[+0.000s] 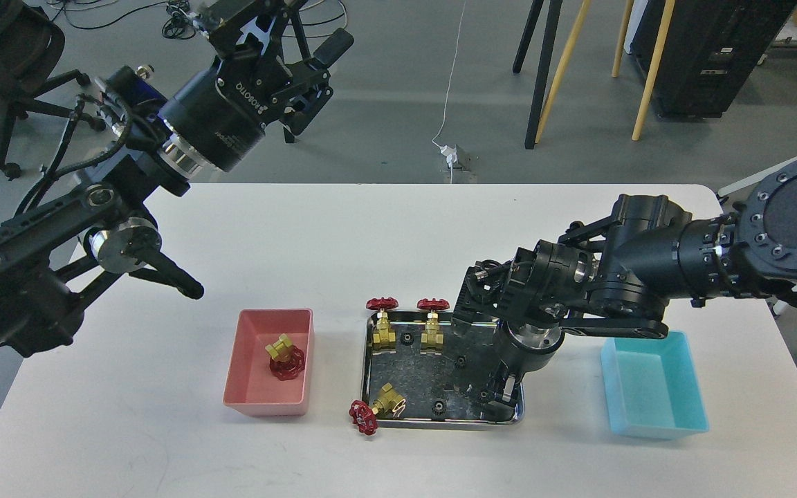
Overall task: Place valve in pink box and gear in blue box
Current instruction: 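Close the right gripper on the dark gear in the tray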
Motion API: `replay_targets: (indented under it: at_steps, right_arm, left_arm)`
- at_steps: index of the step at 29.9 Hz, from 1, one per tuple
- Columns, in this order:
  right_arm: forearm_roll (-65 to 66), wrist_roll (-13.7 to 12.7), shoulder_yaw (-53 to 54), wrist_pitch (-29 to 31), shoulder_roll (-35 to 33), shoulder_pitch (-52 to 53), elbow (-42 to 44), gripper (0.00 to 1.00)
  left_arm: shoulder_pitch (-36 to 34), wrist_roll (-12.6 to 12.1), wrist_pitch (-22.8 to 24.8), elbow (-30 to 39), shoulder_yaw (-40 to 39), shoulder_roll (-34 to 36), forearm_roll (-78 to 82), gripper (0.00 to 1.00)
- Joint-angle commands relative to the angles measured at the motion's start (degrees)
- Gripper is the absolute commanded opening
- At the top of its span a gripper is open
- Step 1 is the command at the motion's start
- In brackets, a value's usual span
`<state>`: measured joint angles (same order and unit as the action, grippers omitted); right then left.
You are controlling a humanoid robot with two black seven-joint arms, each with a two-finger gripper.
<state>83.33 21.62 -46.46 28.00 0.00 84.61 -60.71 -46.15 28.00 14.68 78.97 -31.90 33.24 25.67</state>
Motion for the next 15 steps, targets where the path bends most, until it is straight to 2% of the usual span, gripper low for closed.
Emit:
replay_targets:
  at_steps: [1,15]
  right_arm:
    - [-0.1,0.1,0.8,0.0,0.0,-0.1,0.0,0.48]
    - [-3.4,0.1,1.5,0.0,0.0,-0.1,0.1,0.48]
  left_arm:
    - [0.1,0.0,-0.1,0.0,0.0,0.0,0.0,0.69]
    - [0.6,0.0,0.0,0.0,0.1,-0.5,0.0,0.69]
